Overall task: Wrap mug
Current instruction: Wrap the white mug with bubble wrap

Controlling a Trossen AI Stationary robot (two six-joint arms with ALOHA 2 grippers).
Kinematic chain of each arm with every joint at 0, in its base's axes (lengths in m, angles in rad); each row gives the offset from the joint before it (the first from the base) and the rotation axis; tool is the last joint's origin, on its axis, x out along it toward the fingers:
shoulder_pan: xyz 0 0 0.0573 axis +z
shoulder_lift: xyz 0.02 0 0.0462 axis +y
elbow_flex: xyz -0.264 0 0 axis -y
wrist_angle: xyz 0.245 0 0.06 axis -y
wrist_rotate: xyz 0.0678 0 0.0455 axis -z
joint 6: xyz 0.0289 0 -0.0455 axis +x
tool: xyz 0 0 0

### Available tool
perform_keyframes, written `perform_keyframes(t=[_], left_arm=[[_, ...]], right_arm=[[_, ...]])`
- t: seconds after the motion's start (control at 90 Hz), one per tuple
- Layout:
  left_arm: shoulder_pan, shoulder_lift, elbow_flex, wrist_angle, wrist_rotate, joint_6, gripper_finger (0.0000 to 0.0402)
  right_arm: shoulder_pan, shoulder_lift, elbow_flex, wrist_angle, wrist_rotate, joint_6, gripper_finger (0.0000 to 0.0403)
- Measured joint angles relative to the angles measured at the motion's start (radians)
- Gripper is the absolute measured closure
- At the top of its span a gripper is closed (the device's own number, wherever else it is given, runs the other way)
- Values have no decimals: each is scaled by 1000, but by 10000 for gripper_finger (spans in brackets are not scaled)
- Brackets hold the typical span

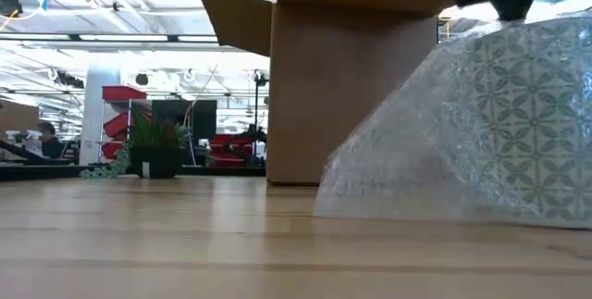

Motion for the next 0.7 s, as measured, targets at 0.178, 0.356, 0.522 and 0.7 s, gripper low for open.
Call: perform_keyframes(t=[0.178, 0.356, 0.522, 0.7], left_arm=[[0, 0, 0, 0, 0, 0, 402], [0, 0, 0, -1, 0, 1, 402], [0, 0, 0, 0, 0, 4, 402], [0, 0, 0, -1, 0, 4, 402]], right_arm=[[19, -1, 24, -22, 122, 13, 403], [26, 9, -85, 66, 126, 16, 403], [22, 9, -214, 151, 170, 58, 403], [27, 6, -286, 245, 175, 61, 403]])
